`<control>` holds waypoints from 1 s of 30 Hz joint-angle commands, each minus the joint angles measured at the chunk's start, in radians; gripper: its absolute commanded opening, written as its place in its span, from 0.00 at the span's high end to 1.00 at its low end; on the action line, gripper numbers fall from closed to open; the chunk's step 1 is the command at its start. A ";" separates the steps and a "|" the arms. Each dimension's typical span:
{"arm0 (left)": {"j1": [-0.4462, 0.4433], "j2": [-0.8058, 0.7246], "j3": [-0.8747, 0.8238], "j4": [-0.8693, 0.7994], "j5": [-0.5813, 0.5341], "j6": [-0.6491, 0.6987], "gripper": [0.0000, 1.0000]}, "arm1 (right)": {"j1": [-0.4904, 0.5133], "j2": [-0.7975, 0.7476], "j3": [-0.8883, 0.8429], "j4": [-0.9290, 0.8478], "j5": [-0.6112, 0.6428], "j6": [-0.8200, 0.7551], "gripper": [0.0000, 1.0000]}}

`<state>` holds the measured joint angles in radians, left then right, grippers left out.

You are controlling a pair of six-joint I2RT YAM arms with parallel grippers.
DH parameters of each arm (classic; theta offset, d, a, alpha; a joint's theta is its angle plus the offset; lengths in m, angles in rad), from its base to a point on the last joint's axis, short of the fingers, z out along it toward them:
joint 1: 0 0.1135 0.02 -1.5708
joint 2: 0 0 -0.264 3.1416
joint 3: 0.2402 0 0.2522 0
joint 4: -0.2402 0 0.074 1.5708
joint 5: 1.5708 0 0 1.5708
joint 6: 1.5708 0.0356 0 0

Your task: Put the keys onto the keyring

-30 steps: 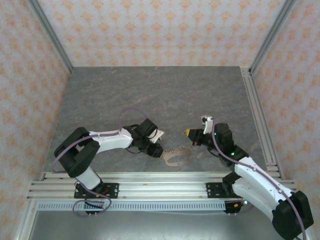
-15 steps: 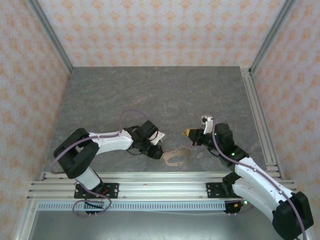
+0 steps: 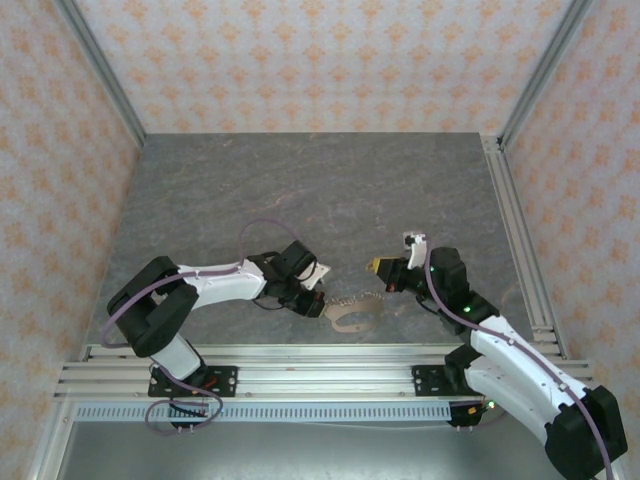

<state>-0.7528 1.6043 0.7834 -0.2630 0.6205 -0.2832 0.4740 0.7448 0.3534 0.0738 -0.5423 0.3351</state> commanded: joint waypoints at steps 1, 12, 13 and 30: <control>-0.003 0.018 0.020 0.018 -0.012 0.001 0.94 | -0.006 -0.010 0.025 0.000 -0.016 -0.025 1.00; -0.003 0.021 0.036 0.024 0.010 0.015 1.00 | -0.005 -0.012 0.039 -0.023 -0.030 -0.041 1.00; -0.002 0.011 0.036 0.019 0.011 0.018 1.00 | -0.006 -0.011 0.039 -0.023 -0.034 -0.042 1.00; 0.010 -0.374 0.034 -0.053 0.025 0.122 1.00 | -0.005 -0.009 0.057 0.140 -0.423 0.057 1.00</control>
<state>-0.7521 1.2877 0.8043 -0.2970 0.6437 -0.1978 0.4740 0.7403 0.3653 0.1051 -0.8322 0.3492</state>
